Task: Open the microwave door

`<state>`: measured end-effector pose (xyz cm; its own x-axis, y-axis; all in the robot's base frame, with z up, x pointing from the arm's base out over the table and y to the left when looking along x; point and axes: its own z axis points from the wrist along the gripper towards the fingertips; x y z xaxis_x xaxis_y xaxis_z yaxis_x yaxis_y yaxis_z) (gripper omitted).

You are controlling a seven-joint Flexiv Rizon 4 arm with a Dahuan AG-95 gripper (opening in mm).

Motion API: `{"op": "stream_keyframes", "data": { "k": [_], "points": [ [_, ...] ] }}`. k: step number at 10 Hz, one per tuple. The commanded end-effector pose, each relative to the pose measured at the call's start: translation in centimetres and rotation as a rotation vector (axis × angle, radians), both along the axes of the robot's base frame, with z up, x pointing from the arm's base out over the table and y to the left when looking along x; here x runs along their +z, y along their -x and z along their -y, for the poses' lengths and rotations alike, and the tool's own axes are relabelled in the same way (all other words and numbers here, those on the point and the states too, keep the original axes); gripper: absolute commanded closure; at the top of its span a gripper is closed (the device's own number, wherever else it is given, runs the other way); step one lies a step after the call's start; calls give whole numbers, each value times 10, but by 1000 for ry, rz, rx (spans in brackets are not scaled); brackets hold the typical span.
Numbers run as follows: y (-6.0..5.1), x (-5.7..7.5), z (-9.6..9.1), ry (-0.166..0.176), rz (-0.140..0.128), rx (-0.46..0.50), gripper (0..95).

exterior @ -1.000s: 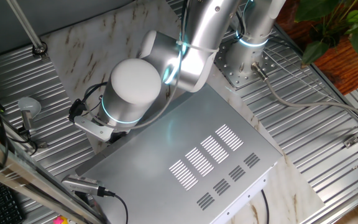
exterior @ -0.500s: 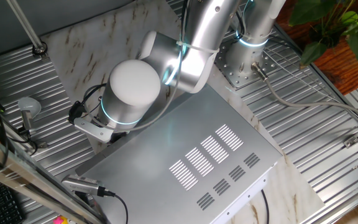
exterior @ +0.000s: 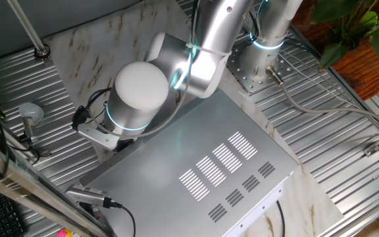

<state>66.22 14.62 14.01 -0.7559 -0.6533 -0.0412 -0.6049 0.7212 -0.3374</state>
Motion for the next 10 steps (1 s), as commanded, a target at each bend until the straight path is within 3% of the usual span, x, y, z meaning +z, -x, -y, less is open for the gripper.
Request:
{"op": "stream_keyframes", "data": {
  "k": [1, 10],
  "points": [
    [8, -7, -14, 19, 5, -4, 950],
    [8, -7, -14, 17, 9, -3, 950]
  ]
}}
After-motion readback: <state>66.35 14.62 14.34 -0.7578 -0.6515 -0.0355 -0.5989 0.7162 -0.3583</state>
